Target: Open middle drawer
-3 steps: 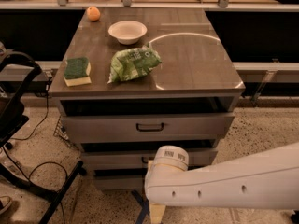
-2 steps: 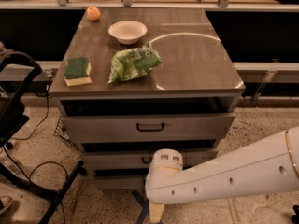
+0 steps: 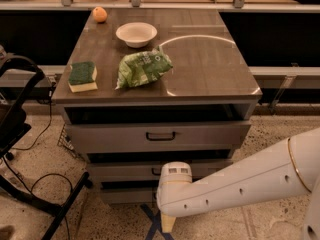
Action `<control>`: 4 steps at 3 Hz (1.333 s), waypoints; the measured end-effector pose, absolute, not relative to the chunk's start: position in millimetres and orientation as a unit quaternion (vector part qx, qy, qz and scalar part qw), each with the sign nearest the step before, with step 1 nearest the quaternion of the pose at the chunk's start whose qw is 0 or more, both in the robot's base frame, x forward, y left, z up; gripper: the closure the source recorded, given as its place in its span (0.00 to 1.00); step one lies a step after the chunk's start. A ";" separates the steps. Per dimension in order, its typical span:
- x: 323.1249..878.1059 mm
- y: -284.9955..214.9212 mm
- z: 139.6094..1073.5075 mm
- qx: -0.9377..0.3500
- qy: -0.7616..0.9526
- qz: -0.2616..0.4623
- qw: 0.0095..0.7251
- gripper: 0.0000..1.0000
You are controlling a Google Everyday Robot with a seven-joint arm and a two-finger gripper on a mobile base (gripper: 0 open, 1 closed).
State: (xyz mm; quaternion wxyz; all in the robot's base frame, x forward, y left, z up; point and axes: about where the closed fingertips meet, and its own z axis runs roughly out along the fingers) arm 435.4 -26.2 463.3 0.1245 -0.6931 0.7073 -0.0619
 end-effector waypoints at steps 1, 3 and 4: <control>448.3 -26.9 458.5 -0.691 0.704 -0.068 0.146 0.00; 474.0 -32.3 437.2 -0.702 0.692 -0.092 0.141 0.00; 486.1 -33.0 416.4 -0.716 0.682 -0.103 0.106 0.00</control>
Offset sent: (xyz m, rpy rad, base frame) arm 0.0455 -0.0059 -0.0217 0.0363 -0.1104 0.0262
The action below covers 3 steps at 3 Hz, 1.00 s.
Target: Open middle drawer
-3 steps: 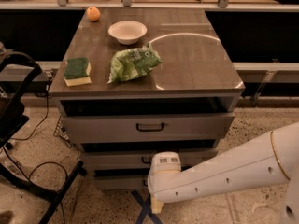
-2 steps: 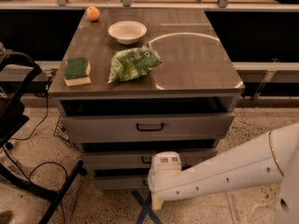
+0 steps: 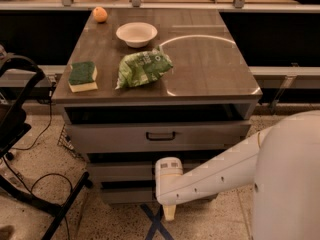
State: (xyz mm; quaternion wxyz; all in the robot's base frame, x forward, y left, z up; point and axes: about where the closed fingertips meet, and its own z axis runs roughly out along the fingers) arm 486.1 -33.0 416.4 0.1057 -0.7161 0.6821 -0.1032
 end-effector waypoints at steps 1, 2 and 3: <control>493.8 -33.4 404.2 -0.722 0.679 -0.105 0.088 0.00; 500.5 -30.5 392.1 -0.728 0.673 -0.104 0.076 0.18; 499.6 -31.2 390.8 -0.728 0.673 -0.104 0.075 0.49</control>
Offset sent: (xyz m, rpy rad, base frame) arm 0.0247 0.0073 -0.0375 -0.0701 0.0572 0.0439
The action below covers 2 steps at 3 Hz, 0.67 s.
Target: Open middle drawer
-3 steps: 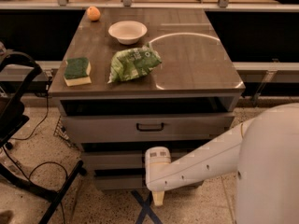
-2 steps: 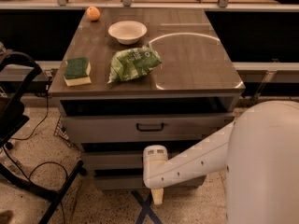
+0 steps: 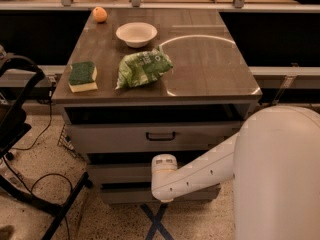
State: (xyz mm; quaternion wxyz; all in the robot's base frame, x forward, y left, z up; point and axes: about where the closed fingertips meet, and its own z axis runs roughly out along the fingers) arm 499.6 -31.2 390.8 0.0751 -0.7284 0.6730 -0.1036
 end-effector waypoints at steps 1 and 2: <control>499.3 -31.4 391.1 -0.728 0.673 -0.103 0.075 0.72; 498.9 -31.7 392.7 -0.729 0.673 -0.103 0.074 1.00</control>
Offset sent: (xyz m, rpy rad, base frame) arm -0.0003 -0.0003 0.0001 -0.0004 0.0010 -0.0001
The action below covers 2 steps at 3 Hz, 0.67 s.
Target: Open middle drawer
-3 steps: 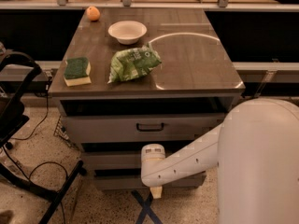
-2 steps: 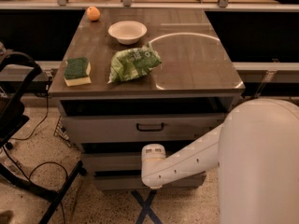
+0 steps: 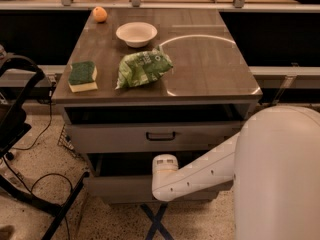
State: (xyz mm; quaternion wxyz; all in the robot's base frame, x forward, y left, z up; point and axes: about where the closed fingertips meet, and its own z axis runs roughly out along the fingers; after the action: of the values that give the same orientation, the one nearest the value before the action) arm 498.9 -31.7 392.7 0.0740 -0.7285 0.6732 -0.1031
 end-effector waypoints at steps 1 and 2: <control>498.8 -31.7 392.7 -0.728 0.673 -0.103 0.074 1.00; 486.8 -40.0 403.2 -0.720 0.680 -0.100 0.094 1.00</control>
Offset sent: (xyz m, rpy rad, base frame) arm -0.0173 -0.0157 0.0145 0.0499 -0.0344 -0.0299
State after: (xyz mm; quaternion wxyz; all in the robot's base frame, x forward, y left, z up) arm 486.8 -40.0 403.2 0.0943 -0.7202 0.6800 -0.1001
